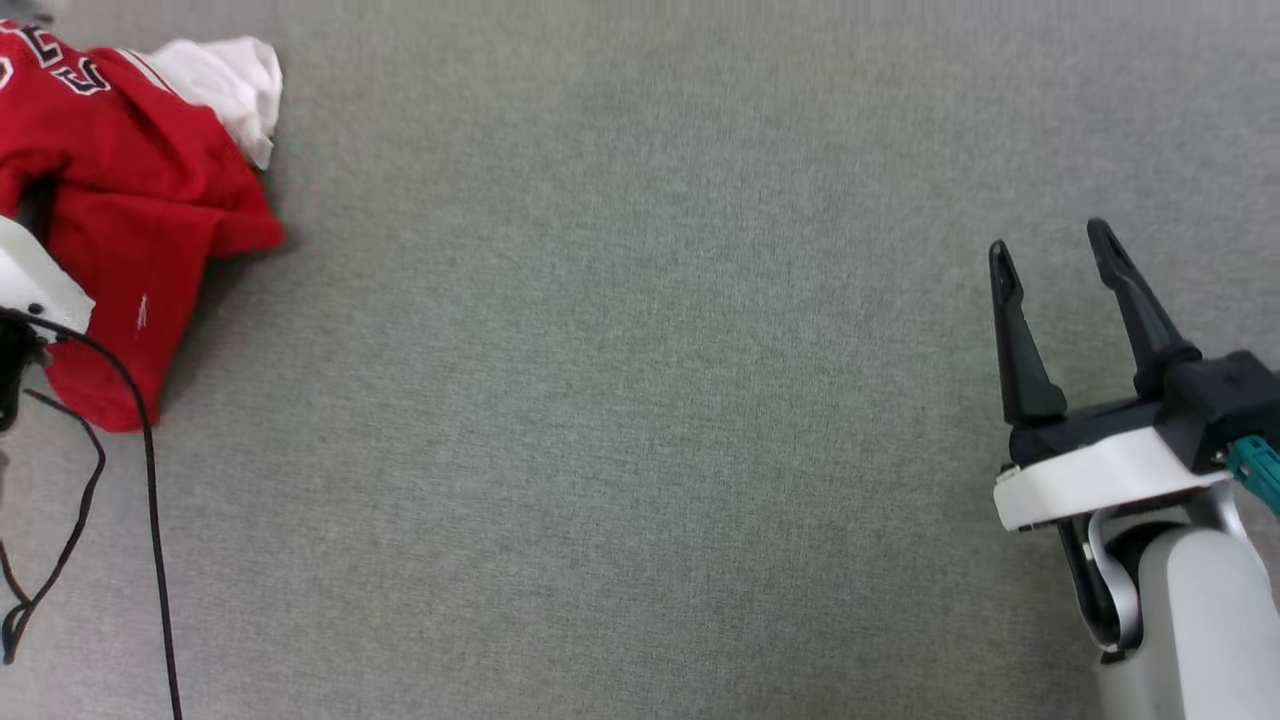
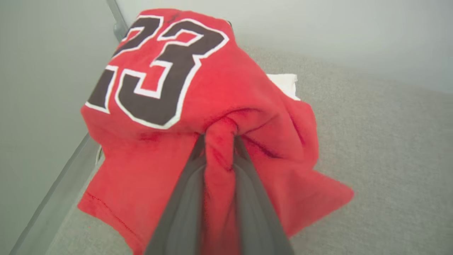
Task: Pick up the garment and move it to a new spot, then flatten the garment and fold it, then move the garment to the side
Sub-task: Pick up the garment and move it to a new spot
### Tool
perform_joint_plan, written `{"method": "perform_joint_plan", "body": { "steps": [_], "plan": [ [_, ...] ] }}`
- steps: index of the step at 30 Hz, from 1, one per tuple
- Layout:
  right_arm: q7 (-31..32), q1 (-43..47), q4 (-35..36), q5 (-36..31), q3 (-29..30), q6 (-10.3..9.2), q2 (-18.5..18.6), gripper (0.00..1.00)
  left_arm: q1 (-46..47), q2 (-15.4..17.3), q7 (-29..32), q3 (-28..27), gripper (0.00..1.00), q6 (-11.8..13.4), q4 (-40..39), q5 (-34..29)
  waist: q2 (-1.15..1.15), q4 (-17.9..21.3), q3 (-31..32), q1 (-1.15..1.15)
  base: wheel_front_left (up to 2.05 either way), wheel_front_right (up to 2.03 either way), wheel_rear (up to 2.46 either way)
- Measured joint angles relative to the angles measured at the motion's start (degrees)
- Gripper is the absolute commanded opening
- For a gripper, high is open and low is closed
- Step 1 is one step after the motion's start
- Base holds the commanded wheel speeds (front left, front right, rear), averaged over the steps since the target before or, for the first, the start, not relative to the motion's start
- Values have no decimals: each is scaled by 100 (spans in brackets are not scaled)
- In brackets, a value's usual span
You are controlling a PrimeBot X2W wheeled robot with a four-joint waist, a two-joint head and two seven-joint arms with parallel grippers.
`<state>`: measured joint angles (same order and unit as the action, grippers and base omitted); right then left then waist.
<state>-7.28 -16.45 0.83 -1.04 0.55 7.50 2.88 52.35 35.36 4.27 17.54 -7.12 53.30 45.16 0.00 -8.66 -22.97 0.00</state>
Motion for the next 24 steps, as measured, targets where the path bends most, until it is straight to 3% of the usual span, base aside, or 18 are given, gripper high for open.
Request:
{"method": "perform_joint_plan", "body": {
  "steps": [7, 12, 24],
  "plan": [
    [-54, 359, -112, 190, 180, 0, 1, 100, -70, -182, -1218, 51, 0, 168, -20, -281, 0, 30, 629, 0, 0, 0, 0],
    [-38, 601, -104, 259, 278, 0, 1, 100, -187, -346, -1635, 87, 0, 265, -177, -368, 0, 107, 958, 0, 0, 0, 0],
    [138, 1133, 78, 407, 506, 0, 2, 100, -915, -1078, -1751, 642, 0, 381, -1414, -677, 0, 680, 1565, -1, 0, 0, 0]
  ]
}}
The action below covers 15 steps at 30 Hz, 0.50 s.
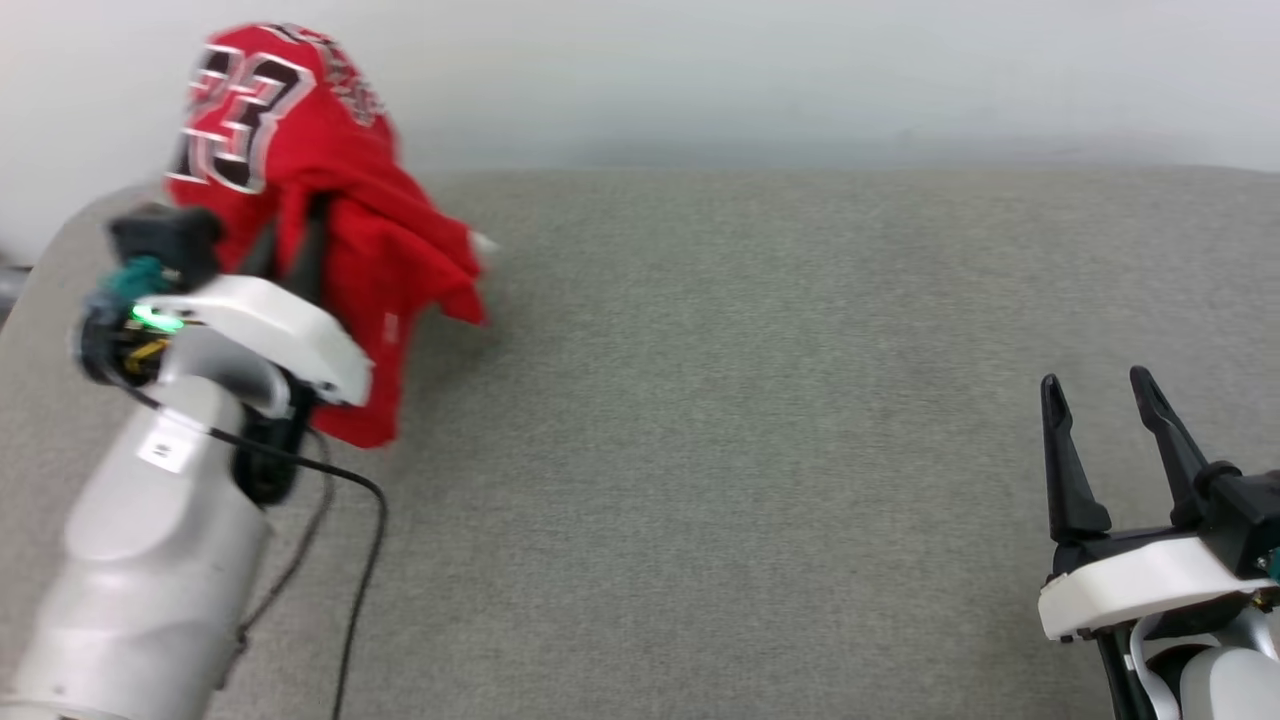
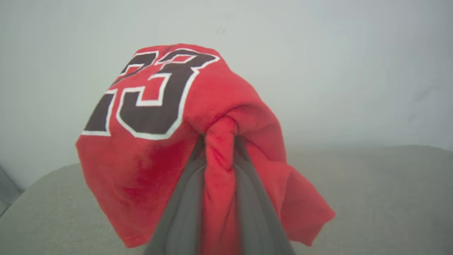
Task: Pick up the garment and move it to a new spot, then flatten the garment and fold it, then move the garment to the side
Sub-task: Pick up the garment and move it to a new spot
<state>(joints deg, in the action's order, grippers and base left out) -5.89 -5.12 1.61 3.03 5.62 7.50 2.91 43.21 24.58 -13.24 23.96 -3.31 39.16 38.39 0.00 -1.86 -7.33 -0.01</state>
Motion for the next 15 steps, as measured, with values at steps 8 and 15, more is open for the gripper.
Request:
{"method": "perform_joint_plan", "body": {
  "steps": [8, 15],
  "plan": [
    [99, 188, 102, 108, 11, 0, 0, 100, -547, -712, 558, 768, 0, -76, -858, -49, 0, 445, 161, 0, 0, 0, 0],
    [88, 187, 180, 208, -15, 0, 0, 100, -846, -1291, 1002, 1694, 0, -263, -1282, -209, 0, 660, -82, 0, 0, 0, 0]
  ]
}}
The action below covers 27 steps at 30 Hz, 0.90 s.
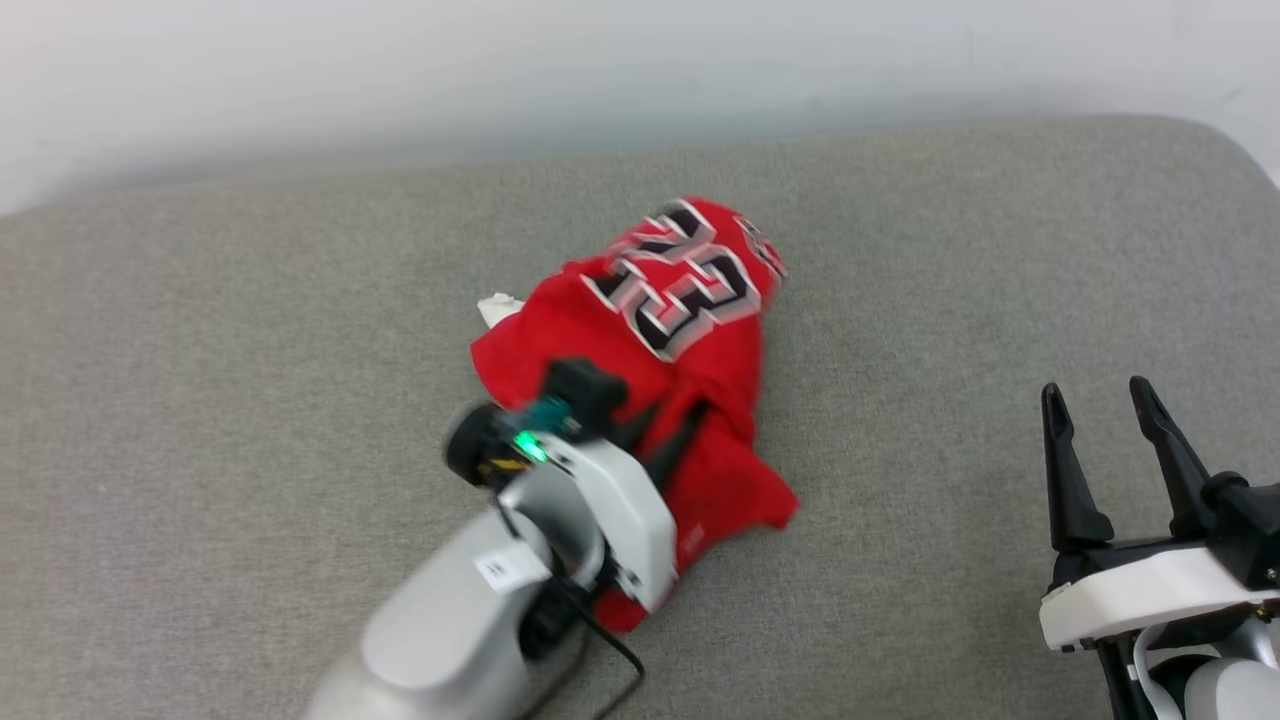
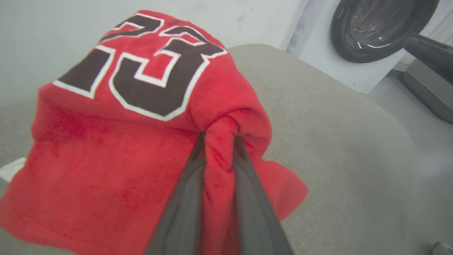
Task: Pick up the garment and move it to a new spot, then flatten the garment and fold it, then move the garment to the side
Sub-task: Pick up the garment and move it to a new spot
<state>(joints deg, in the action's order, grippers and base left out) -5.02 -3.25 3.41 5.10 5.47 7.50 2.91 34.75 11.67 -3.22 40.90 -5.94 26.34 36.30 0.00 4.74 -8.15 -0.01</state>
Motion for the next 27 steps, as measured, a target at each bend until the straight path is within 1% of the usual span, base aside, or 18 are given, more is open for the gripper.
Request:
{"method": "perform_joint_plan", "body": {
  "steps": [5, 8, 12, 13, 14, 15, 18, 22, 24, 27],
  "plan": [
    [-59, -98, -18, 49, -8, 0, 0, 100, -237, -182, 243, 759, 0, -80, -58, -244, 0, 70, -313, 0, 0, 0, 0],
    [-111, -214, -69, 56, -33, 0, 0, 100, -375, -183, 309, 1115, 0, -111, 33, -349, 0, 93, -496, 1, 0, 0, 0],
    [-162, -271, -166, 56, -30, 0, 0, 100, -433, -189, 299, 1413, 0, -121, 99, -396, 0, 67, -613, 1, 0, 0, 0],
    [-174, -286, -187, 53, -25, 0, 0, 100, -433, -189, 271, 1470, 23, -122, 99, -404, 0, 43, -610, 1, 0, 0, 0],
    [-176, -302, -210, 38, -25, 0, 0, 100, -433, -187, 233, 1526, 75, -126, 99, -436, 0, 19, -596, 1, 0, 0, 0],
    [-176, -317, -232, 37, -36, 0, -1, 100, -433, -186, 190, 1560, 100, -132, 97, -437, 0, 1, -573, 1, 0, 0, 0],
    [-176, -325, -300, 1, -33, 0, 0, 100, -433, -187, -89, 1578, 100, -137, 40, -459, 0, -56, -452, 1, 0, 0, 0],
    [-152, -276, -353, -20, -35, 0, 0, 100, -431, -199, -583, 1444, 100, -52, -135, -498, 0, -165, -238, 1, 0, 0, 0],
    [-141, -233, -371, -21, -55, 0, -1, 100, -454, -213, -821, 1306, 100, 20, -256, -469, 0, -222, -115, 1, 0, 0, 0],
    [-92, -151, -382, -52, -64, 0, 0, 100, -597, -214, -1063, 999, 100, 271, -461, -427, 0, -302, 77, 1, 0, 0, 0]
  ]
}}
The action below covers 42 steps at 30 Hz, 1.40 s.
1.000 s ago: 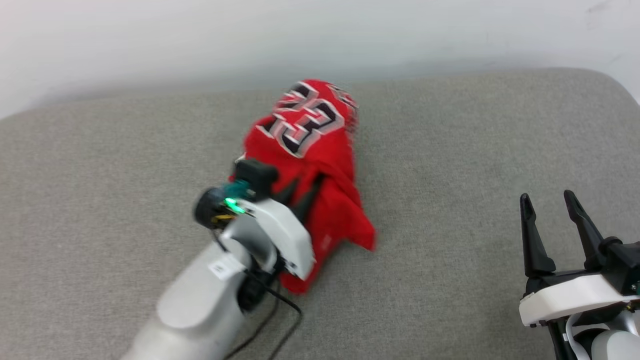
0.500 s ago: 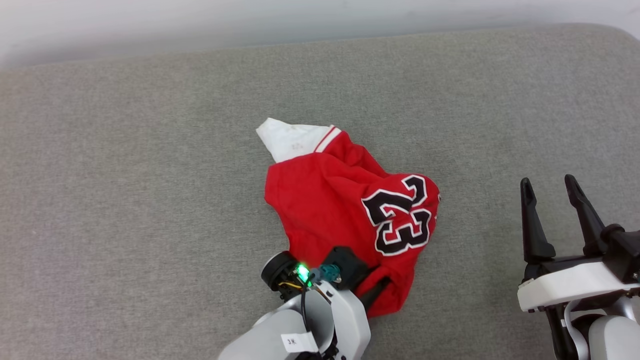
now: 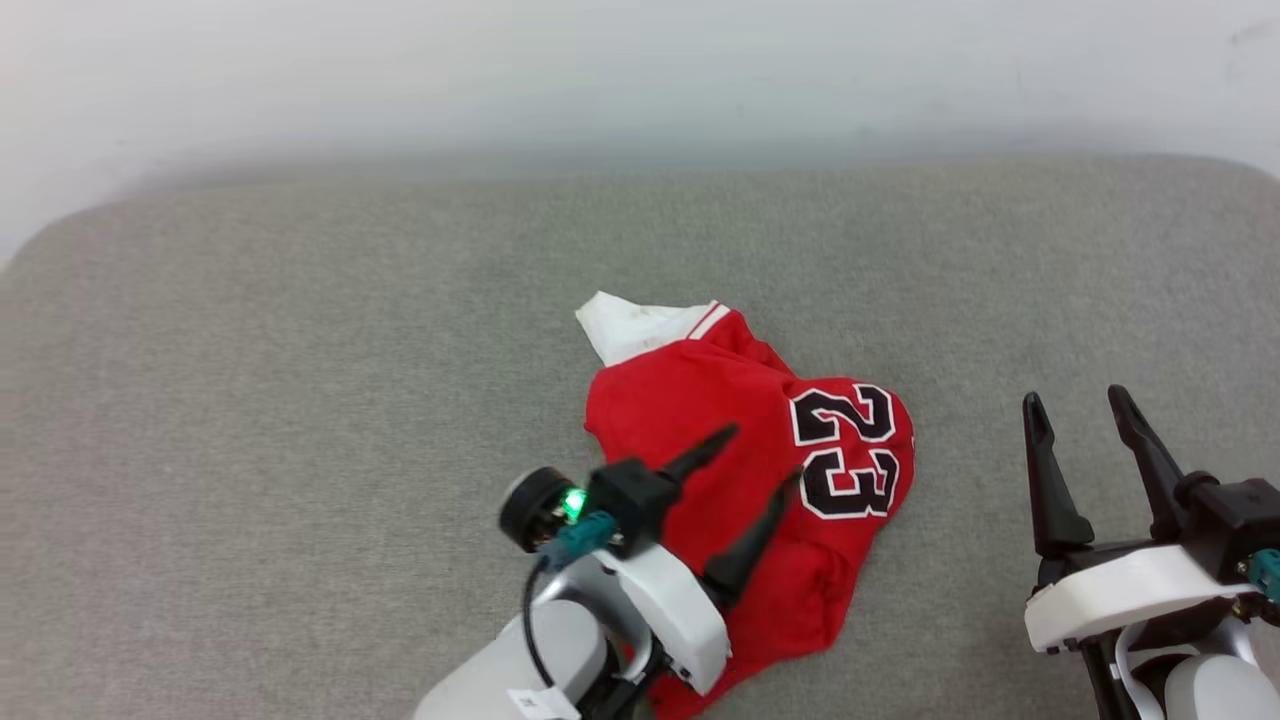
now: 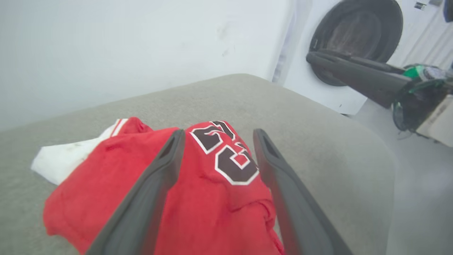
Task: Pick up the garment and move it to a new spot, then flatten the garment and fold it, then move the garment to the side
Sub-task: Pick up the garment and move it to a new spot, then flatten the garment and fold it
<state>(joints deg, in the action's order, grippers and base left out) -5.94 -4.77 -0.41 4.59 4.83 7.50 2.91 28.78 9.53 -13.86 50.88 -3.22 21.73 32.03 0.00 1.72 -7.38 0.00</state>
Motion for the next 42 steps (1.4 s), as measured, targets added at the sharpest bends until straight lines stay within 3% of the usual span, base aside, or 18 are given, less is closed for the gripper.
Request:
{"method": "perform_joint_plan", "body": {
  "steps": [9, 15, 22, 29, 42],
  "plan": [
    [147, 282, 58, -33, -5, 0, -1, 100, -701, 130, -104, -1425, 100, 634, -705, -74, 0, -249, 423, 0, 0, 0, 0],
    [215, 436, 108, -62, -16, 0, -1, 100, -1404, 312, -111, -2524, 100, 829, -1028, -479, 0, -365, 616, 0, 0, 0, 0],
    [297, 581, 122, -52, -52, 0, -1, 100, -1881, 558, -112, -3301, 100, 903, -1062, -811, 0, -439, 755, -1, 0, 0, 0],
    [322, 683, 105, -5, -97, 0, -1, 100, -2192, 784, -112, -3688, 100, 795, -1032, -859, 0, -445, 846, 0, 0, 0, 0],
    [372, 714, 125, 18, -116, 0, -1, 100, -2277, 654, -112, -3661, 100, 615, -868, -877, 0, -456, 866, 0, 0, 0, 0]
  ]
}}
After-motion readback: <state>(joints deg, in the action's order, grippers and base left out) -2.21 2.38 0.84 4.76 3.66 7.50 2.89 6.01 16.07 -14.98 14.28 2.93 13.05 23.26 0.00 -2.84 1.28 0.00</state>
